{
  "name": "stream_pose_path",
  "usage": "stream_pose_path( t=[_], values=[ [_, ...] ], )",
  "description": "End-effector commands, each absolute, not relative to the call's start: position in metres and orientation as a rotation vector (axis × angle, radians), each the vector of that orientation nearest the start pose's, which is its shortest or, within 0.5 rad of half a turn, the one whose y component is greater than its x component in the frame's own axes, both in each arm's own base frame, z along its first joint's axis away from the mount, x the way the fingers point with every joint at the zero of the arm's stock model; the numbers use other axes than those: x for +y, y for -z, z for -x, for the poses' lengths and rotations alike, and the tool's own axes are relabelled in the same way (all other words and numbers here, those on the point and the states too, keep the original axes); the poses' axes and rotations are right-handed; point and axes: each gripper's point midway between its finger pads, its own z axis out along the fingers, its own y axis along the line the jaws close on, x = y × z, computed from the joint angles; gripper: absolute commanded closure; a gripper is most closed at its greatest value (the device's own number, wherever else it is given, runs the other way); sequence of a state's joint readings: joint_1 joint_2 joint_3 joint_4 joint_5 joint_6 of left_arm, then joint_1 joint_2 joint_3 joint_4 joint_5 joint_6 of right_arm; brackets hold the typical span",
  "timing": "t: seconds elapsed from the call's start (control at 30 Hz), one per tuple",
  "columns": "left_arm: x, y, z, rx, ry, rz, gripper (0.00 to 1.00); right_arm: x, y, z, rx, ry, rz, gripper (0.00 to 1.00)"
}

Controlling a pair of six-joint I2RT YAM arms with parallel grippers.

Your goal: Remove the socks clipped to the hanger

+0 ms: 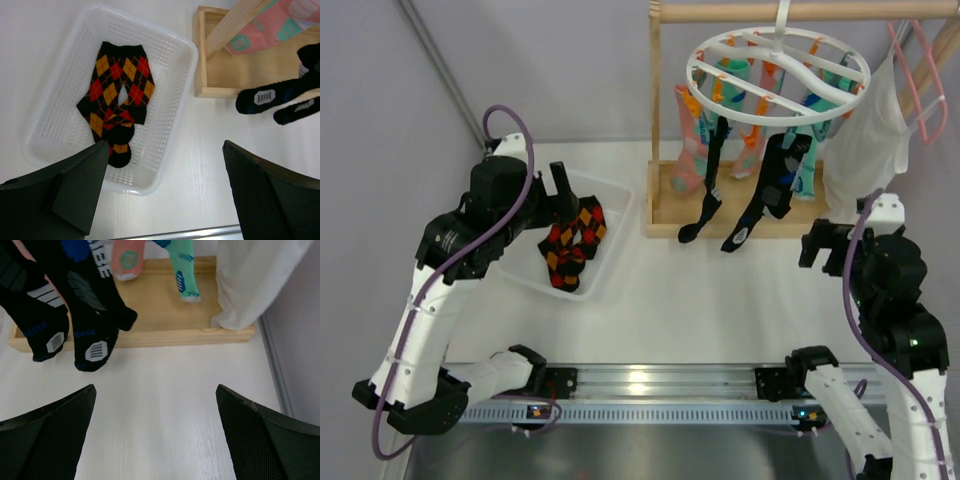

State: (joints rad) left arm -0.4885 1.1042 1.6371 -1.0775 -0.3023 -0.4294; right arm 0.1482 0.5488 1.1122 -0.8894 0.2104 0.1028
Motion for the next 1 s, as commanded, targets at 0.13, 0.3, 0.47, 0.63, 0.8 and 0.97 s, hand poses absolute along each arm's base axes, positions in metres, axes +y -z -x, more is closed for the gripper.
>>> stream_pose_path(
  t=[0.13, 0.3, 0.47, 0.63, 0.8, 0.97],
  values=[
    [-0.136, -0.366, -0.240, 2.133, 0.494, 0.001, 0.01, 0.064, -0.321, -0.271, 1.714, -0.178, 0.329, 0.01],
    [-0.143, -0.368, -0.230, 2.132, 0.551, -0.067, 0.01, 0.057, -0.303, -0.313, 1.728, -0.168, 0.340, 0.01],
    [-0.146, -0.368, -0.219, 2.127, 0.596, -0.106, 0.01, 0.042, -0.288, -0.340, 1.735, -0.188, 0.366, 0.01],
    [-0.142, -0.361, -0.219, 2.133, 0.553, -0.123, 0.01, 0.056, -0.274, -0.350, 1.734, -0.350, 0.439, 0.11],
    [-0.145, -0.365, -0.224, 2.125, 0.521, -0.143, 0.01, 0.091, -0.280, -0.342, 1.652, -0.616, 0.472, 0.44],
    [-0.160, -0.391, -0.232, 2.088, 0.584, -0.149, 0.01, 0.108, -0.293, -0.325, 1.591, -0.648, 0.462, 0.75]
  ],
)
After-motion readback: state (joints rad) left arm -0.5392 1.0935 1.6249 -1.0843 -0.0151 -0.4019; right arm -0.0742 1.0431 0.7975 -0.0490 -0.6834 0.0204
